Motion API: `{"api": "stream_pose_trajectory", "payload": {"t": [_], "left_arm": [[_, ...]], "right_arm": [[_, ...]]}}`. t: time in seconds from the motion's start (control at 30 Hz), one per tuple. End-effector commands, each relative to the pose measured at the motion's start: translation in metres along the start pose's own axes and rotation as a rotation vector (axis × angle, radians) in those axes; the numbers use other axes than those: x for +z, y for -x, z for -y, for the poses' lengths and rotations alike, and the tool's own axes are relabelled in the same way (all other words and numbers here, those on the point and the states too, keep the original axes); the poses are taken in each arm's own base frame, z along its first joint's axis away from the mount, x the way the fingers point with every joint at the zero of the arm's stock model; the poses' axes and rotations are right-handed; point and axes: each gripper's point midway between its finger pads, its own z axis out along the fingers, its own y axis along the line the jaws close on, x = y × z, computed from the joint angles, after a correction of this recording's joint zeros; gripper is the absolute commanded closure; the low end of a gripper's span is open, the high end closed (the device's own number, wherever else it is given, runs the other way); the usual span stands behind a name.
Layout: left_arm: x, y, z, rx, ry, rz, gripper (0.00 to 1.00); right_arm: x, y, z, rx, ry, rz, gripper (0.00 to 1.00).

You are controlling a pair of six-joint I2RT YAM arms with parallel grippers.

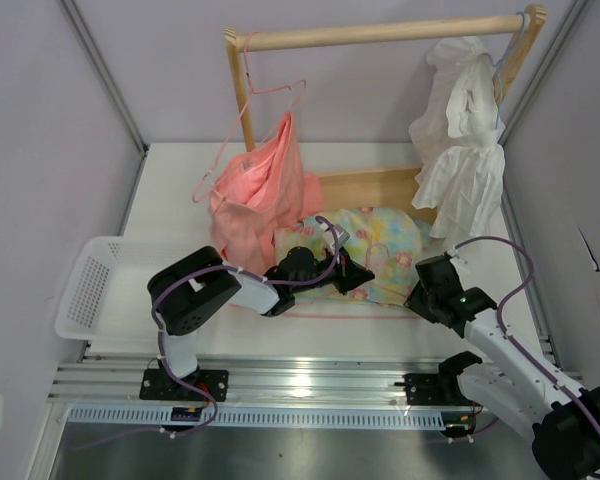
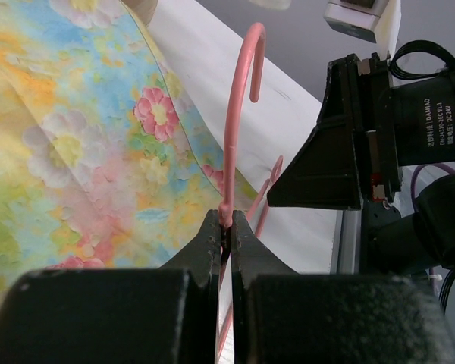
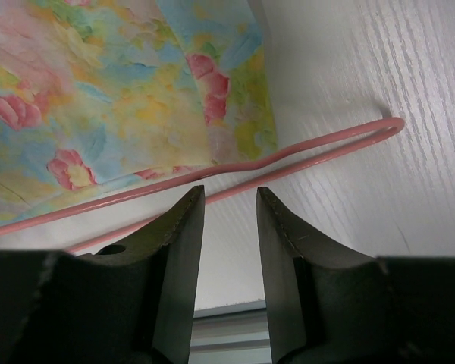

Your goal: Place the skirt on the hanger

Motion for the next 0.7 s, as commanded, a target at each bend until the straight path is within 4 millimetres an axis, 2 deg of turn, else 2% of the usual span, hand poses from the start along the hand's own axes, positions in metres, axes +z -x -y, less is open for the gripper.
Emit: {"api": "stream_pose_trajectory", "payload": {"t": [0.0, 0.37, 0.47, 0.67], "left_arm": [[0.0, 0.002, -0.001, 0.039, 0.006, 0.022, 1.0], [0.001, 0.004, -0.007, 0.06, 0.039, 0.012, 1.0], [0.002, 0.002, -0.008, 0.06, 0.043, 0.009, 1.0], [0.001, 0.002, -0.011, 0.062, 0.052, 0.005, 1.0]], "right_arm": [[0.006, 0.011, -0.002, 0.03, 0.001, 0.06, 0.61], [0.024, 0.001, 0.009, 0.038, -0.05, 0.034, 0.57], [0.026, 0.002, 0.011, 0.044, -0.058, 0.047, 0.51], [0.033, 0.006, 0.012, 0.045, -0.06, 0.072, 0.51]]}}
